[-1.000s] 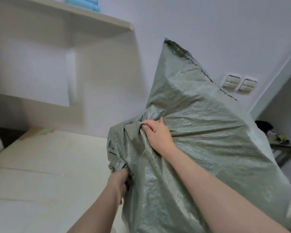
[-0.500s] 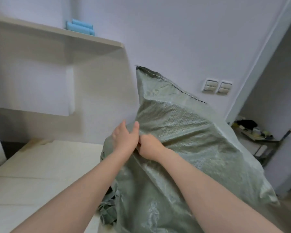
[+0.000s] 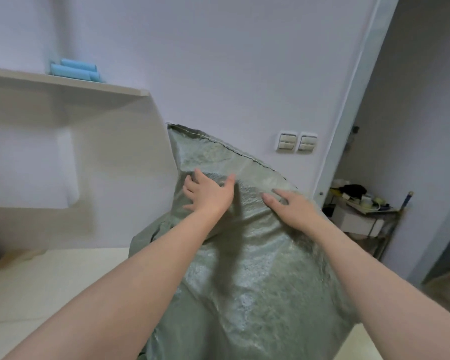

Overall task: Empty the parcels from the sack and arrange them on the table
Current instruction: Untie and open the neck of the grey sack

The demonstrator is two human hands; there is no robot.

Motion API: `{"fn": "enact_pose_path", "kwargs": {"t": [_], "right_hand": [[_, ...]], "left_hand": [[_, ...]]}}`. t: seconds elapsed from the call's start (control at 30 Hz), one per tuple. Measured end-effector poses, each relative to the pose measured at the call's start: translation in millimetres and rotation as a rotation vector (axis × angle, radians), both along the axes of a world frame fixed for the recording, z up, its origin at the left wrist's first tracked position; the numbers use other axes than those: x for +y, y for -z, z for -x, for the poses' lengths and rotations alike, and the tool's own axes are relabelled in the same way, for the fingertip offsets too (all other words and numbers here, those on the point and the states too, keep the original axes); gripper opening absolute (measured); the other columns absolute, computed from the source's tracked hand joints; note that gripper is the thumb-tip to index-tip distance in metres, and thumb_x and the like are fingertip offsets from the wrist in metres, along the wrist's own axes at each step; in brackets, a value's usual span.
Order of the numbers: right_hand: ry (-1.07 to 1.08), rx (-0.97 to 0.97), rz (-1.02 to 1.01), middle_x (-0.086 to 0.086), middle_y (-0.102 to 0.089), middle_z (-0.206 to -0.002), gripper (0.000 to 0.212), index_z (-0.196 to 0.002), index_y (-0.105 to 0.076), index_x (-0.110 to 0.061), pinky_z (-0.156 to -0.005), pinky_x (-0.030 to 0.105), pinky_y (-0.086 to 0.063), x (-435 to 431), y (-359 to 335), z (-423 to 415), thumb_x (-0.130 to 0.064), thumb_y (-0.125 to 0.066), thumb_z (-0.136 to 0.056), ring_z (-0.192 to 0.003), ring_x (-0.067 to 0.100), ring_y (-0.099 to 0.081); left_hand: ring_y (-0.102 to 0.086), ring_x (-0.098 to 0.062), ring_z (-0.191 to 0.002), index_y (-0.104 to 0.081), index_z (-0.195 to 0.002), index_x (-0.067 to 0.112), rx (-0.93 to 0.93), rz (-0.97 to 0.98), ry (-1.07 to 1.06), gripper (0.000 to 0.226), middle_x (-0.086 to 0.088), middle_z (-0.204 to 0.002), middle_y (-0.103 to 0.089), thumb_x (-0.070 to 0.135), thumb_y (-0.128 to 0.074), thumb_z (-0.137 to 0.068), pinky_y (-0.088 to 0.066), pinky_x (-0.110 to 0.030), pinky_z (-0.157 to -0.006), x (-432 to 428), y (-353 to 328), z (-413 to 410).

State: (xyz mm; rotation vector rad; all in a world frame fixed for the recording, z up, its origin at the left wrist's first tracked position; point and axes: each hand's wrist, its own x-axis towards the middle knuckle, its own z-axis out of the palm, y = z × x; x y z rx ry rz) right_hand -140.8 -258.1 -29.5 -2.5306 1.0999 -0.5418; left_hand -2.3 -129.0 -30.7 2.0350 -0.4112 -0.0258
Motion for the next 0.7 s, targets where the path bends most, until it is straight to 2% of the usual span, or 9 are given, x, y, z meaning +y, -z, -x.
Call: {"fn": "enact_pose_path", "kwargs": {"t": [0.07, 0.13, 0.17, 0.3, 0.37, 0.43, 0.5, 0.57, 0.7], "right_hand": [[-0.082, -0.068, -0.013, -0.017, -0.057, -0.134, 0.074, -0.115, -0.058, -0.057, -0.107, 0.06, -0.032, 4.7, 7.7, -4.6, -0.098, -0.027, -0.061, -0.13, 0.022, -0.048], [-0.132, -0.061, 0.044, -0.02, -0.062, -0.121, 0.04, -0.095, -0.067, -0.049, -0.104, 0.064, -0.032, 20.6, 9.5, -12.9, -0.074, -0.038, -0.083, -0.128, 0.022, -0.049], [-0.149, -0.03, 0.067, -0.021, -0.061, -0.121, 0.034, -0.092, -0.069, -0.043, -0.104, 0.067, -0.029, 28.9, 11.9, -17.3, -0.063, -0.041, -0.091, -0.13, 0.021, -0.046], [-0.227, 0.047, 0.092, -0.016, -0.057, -0.131, 0.027, -0.096, -0.07, -0.035, -0.101, 0.077, -0.017, 63.0, 16.5, -39.2, -0.042, -0.044, -0.097, -0.133, 0.02, -0.038], [-0.275, 0.054, 0.089, -0.014, -0.057, -0.132, 0.026, -0.098, -0.069, -0.036, -0.101, 0.079, -0.011, 76.3, 19.3, -50.3, -0.042, -0.045, -0.097, -0.137, 0.022, -0.035], [-0.321, 0.065, 0.096, -0.016, -0.056, -0.132, 0.023, -0.105, -0.068, -0.041, -0.101, 0.08, -0.006, 87.1, 23.2, -60.2, -0.043, -0.047, -0.096, -0.139, 0.018, -0.032], [-0.358, 0.047, 0.115, -0.019, -0.058, -0.127, 0.023, -0.11, -0.066, -0.047, -0.1, 0.081, -0.005, 98.4, 23.3, -65.8, -0.044, -0.051, -0.093, -0.132, 0.014, -0.04], [-0.377, 0.017, 0.101, -0.022, -0.058, -0.127, 0.024, -0.11, -0.066, -0.048, -0.1, 0.081, -0.005, 107.8, 21.2, -68.1, -0.045, -0.053, -0.09, -0.129, 0.011, -0.044], [-0.432, -0.093, 0.098, -0.009, -0.04, -0.149, 0.038, -0.126, -0.06, -0.037, -0.109, 0.071, -0.015, 104.7, 26.2, -68.2, -0.041, -0.061, -0.088, -0.141, 0.014, -0.029]], "left_hand": [[0.006, -0.031, -0.148, -0.009, -0.154, 0.019, -0.124, -0.115, -0.036, 0.09, -0.013, -0.161, 0.002, 0.062, -0.051, -0.087, -0.007, -0.066, -0.113, -6.2, -0.4, -4.2], [0.01, -0.028, -0.149, -0.016, -0.153, 0.023, -0.329, -0.2, -0.057, 0.082, -0.008, -0.162, 0.0, 0.062, -0.047, -0.088, 0.0, -0.068, -0.111, -10.0, 0.2, -11.5], [0.009, -0.026, -0.149, -0.02, -0.152, 0.024, -0.393, -0.233, -0.046, 0.078, -0.006, -0.162, -0.005, 0.062, -0.045, -0.088, 0.001, -0.069, -0.111, -12.0, -1.7, -14.6], [-0.022, -0.024, -0.145, -0.031, -0.147, 0.026, -0.322, -0.453, 0.039, 0.07, -0.005, -0.151, -0.038, 0.05, -0.055, -0.086, -0.001, -0.067, -0.111, -14.4, -0.4, -23.1], [-0.04, -0.023, -0.134, -0.053, -0.132, 0.028, -0.289, -0.576, 0.007, 0.047, -0.004, -0.137, -0.054, 0.036, -0.057, -0.086, -0.006, -0.062, -0.115, -1.3, 12.9, -29.2], [-0.055, -0.021, -0.12, -0.07, -0.108, 0.029, -0.285, -0.587, -0.05, 0.026, 0.0, -0.12, -0.066, 0.027, -0.058, -0.085, -0.019, -0.048, -0.115, 18.8, 24.9, -38.6], [-0.061, -0.019, -0.112, -0.074, -0.099, 0.029, -0.265, -0.527, -0.062, 0.019, 0.001, -0.111, -0.071, 0.024, -0.061, -0.086, -0.033, -0.035, -0.108, 39.7, 29.0, -46.0], [-0.062, -0.02, -0.111, -0.074, -0.101, 0.028, -0.244, -0.476, -0.069, 0.019, 0.0, -0.113, -0.071, 0.025, -0.059, -0.09, -0.039, -0.031, -0.103, 58.3, 31.4, -48.9], [-0.057, -0.024, -0.115, -0.068, -0.102, 0.031, -0.233, -0.453, -0.015, 0.026, -0.002, -0.118, -0.067, 0.014, -0.052, -0.092, -0.033, -0.035, -0.109, 80.3, 44.3, -49.1]]}}
